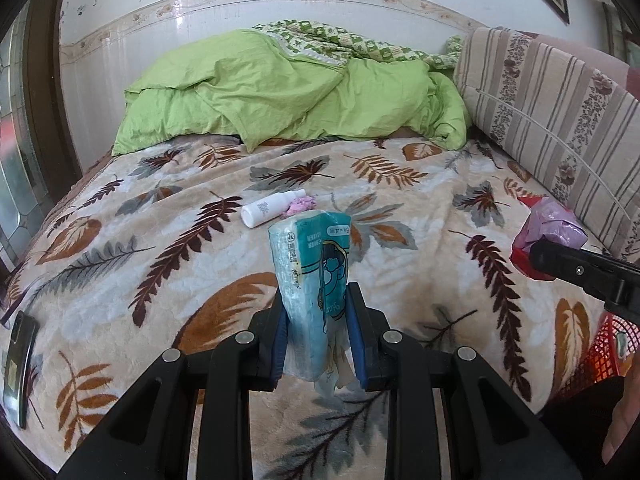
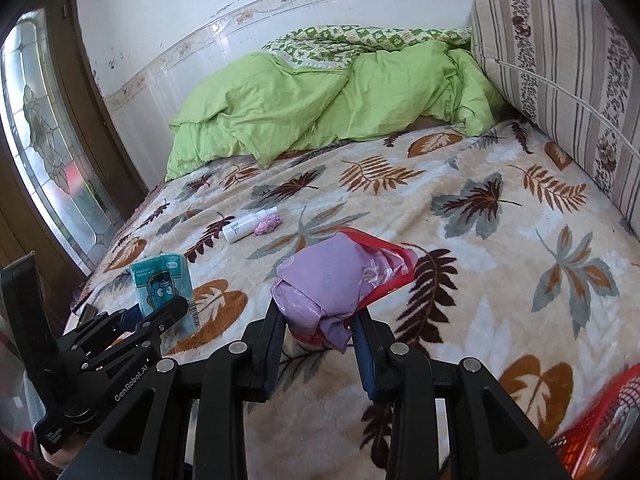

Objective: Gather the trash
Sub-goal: 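Carry the teal packet and pink wrapper over the red basket with both tools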

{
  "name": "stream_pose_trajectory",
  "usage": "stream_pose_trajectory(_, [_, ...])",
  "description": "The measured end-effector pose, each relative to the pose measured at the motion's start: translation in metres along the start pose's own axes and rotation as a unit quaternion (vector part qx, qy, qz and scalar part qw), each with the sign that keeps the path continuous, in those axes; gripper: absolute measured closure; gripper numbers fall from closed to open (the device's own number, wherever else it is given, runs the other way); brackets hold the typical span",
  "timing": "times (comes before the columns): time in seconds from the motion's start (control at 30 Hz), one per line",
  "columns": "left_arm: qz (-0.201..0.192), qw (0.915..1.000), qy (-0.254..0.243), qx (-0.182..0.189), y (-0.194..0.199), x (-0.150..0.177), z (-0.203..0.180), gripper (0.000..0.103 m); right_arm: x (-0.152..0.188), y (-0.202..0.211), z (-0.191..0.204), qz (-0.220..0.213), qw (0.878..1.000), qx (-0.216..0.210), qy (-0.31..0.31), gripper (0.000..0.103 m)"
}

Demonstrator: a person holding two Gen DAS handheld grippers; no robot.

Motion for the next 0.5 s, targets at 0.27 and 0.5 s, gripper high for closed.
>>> stream_pose_trajectory(0.27, [-0.013,0.9918,-0.044,0.119,0.039,-0.014,-0.093,0.078,0.020,0.096,-0.088,-0.035,0.996,0.067,-0.057,0.069])
stream_pose_trajectory(0.5, [0.006,0.9604,-0.111,0.256,0.071,-0.017,-0.212,0.077,0.064,0.171,-0.187,-0.040,0.978,0.156,-0.135,0.069])
Point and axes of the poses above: each gripper's, at about its wrist camera, not at the fingertips, and y roughly against the way its jaws point, z to its left, x to its underside, the point moved 6 cm from there along -y, roughly the way its jaws point, and after that the axes turned 1 degree about -x, right-handed, at the moved point
